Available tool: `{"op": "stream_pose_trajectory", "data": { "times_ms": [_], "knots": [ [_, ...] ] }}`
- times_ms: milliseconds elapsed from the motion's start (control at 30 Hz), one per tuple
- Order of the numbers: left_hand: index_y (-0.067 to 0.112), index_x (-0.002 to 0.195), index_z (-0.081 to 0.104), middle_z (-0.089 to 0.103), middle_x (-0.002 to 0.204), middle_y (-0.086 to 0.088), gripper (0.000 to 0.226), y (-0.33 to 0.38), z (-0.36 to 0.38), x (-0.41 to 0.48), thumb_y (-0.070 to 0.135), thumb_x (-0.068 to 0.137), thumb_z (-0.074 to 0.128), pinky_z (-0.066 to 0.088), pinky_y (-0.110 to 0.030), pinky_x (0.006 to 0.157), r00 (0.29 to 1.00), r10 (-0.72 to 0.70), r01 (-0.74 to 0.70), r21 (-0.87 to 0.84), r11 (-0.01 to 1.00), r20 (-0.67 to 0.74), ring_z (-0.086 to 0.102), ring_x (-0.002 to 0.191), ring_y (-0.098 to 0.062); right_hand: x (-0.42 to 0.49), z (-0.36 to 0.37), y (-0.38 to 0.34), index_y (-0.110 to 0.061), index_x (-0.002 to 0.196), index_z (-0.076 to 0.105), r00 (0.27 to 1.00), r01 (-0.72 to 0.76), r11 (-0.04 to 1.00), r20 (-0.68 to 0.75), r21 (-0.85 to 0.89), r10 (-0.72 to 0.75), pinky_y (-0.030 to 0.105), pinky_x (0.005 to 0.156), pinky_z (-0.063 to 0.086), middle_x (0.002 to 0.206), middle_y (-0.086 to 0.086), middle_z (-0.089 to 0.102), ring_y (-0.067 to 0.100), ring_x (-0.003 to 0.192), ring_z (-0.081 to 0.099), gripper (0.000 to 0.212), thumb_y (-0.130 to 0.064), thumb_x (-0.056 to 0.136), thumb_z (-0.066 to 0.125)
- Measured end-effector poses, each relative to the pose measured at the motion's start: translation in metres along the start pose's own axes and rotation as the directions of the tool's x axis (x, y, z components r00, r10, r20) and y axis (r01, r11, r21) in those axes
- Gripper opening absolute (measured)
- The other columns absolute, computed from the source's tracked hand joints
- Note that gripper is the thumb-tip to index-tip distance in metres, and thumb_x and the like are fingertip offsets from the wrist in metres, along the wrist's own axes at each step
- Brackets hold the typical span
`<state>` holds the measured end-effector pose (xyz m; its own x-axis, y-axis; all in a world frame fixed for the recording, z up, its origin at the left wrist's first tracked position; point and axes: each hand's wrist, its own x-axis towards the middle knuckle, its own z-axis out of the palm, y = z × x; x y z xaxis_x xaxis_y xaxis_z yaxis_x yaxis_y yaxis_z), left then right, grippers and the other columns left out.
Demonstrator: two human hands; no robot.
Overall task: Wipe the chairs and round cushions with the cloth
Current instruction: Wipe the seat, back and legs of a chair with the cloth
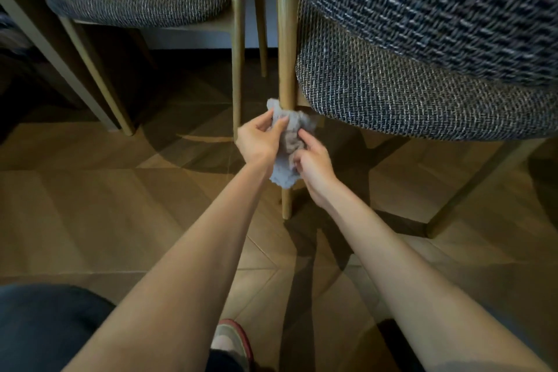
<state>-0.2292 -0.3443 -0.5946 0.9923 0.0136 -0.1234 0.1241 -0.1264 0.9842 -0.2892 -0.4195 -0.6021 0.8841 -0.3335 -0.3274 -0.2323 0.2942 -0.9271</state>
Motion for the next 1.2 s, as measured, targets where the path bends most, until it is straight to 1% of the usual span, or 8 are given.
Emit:
{"op": "stream_pose_trajectory", "data": {
  "times_ms": [100,200,333,433,500,667,867,1200],
  "knots": [
    [0.018,0.109,0.071,0.070,0.108,0.002,0.025,-0.020,0.000,-0.021,0.018,0.084,0.072,0.053,-0.030,0.092,0.976,-0.217,0.218,-0.020,0.976,0.025,0.064,0.098,-0.007,-0.010,-0.023,0.017,-0.014,0.142,0.043,0.994,-0.107,0.987,0.011,-0.118,0.109,0.035,0.102,0.044,0.123,0.001,0.057,0.019,0.118,0.053,0.048,0.003,0.097,0.041],
    [0.019,0.091,0.073,0.071,0.091,0.004,0.008,-0.017,0.020,-0.046,0.017,0.085,0.071,0.057,-0.029,0.085,0.957,-0.259,0.262,-0.007,0.965,0.131,0.066,0.085,-0.005,-0.025,-0.050,0.027,-0.012,0.138,0.049,0.995,-0.097,0.977,-0.052,-0.188,0.089,0.041,0.105,0.045,0.131,0.007,0.059,0.021,0.120,0.056,0.047,-0.003,0.093,0.055],
    [0.010,0.098,0.069,0.069,0.088,0.000,0.010,-0.002,0.055,-0.084,0.010,0.089,0.066,0.056,-0.017,0.070,0.944,-0.226,0.240,-0.031,0.970,0.239,0.064,0.073,-0.004,-0.058,-0.092,0.018,-0.013,0.124,0.060,0.978,-0.002,0.997,-0.207,-0.075,-0.014,0.039,0.097,0.051,0.116,0.007,0.067,0.021,0.108,0.063,0.038,-0.009,0.087,0.066],
    [0.006,0.106,0.058,0.068,0.107,-0.016,0.021,0.007,0.075,-0.111,0.011,0.088,0.067,0.055,-0.024,0.066,0.907,-0.248,0.259,0.012,0.966,0.341,0.065,0.078,-0.015,-0.087,-0.131,0.004,-0.010,0.119,0.063,0.944,0.093,0.993,-0.311,-0.071,-0.111,0.019,0.082,0.054,0.109,0.003,0.067,0.012,0.096,0.064,0.032,-0.004,0.088,0.065],
    [0.006,0.125,0.044,0.065,0.106,-0.010,0.041,0.017,0.089,-0.132,0.011,0.090,0.065,0.057,-0.026,0.062,0.849,-0.258,0.290,0.003,0.957,0.461,0.066,0.080,-0.017,-0.105,-0.160,-0.006,-0.009,0.117,0.061,0.920,0.153,0.981,-0.346,-0.117,-0.185,0.011,0.076,0.051,0.107,0.001,0.064,0.005,0.092,0.062,0.031,0.000,0.087,0.065],
    [0.006,0.127,0.052,0.064,0.118,-0.016,0.034,0.046,0.130,-0.178,0.012,0.094,0.058,0.060,-0.034,0.071,0.718,-0.207,0.178,0.112,0.978,0.664,0.068,0.086,-0.016,-0.146,-0.222,-0.034,-0.018,0.105,0.058,0.860,0.199,0.927,-0.397,-0.319,-0.321,0.030,0.093,0.051,0.109,0.001,0.064,0.016,0.106,0.060,0.037,0.002,0.079,0.074],
    [0.005,0.124,0.053,0.067,0.110,-0.013,0.032,0.081,0.170,-0.217,0.017,0.094,0.059,0.060,-0.037,0.076,0.697,-0.103,0.061,0.084,0.995,0.710,0.069,0.084,-0.015,-0.181,-0.265,-0.069,-0.018,0.108,0.057,0.728,0.303,0.852,-0.473,-0.427,-0.496,0.014,0.085,0.048,0.106,-0.005,0.062,0.010,0.103,0.060,0.036,0.000,0.081,0.073],
    [0.004,0.128,0.052,0.067,0.104,-0.003,0.033,0.130,0.221,-0.226,0.020,0.100,0.048,0.056,-0.027,0.079,0.605,0.065,-0.051,-0.042,0.998,0.793,0.065,0.091,-0.014,-0.174,-0.315,-0.121,-0.014,0.117,0.068,0.522,0.367,0.780,-0.582,-0.507,-0.623,0.015,0.094,0.047,0.111,-0.010,0.065,0.003,0.106,0.060,0.033,-0.007,0.085,0.070]
  ]
}}
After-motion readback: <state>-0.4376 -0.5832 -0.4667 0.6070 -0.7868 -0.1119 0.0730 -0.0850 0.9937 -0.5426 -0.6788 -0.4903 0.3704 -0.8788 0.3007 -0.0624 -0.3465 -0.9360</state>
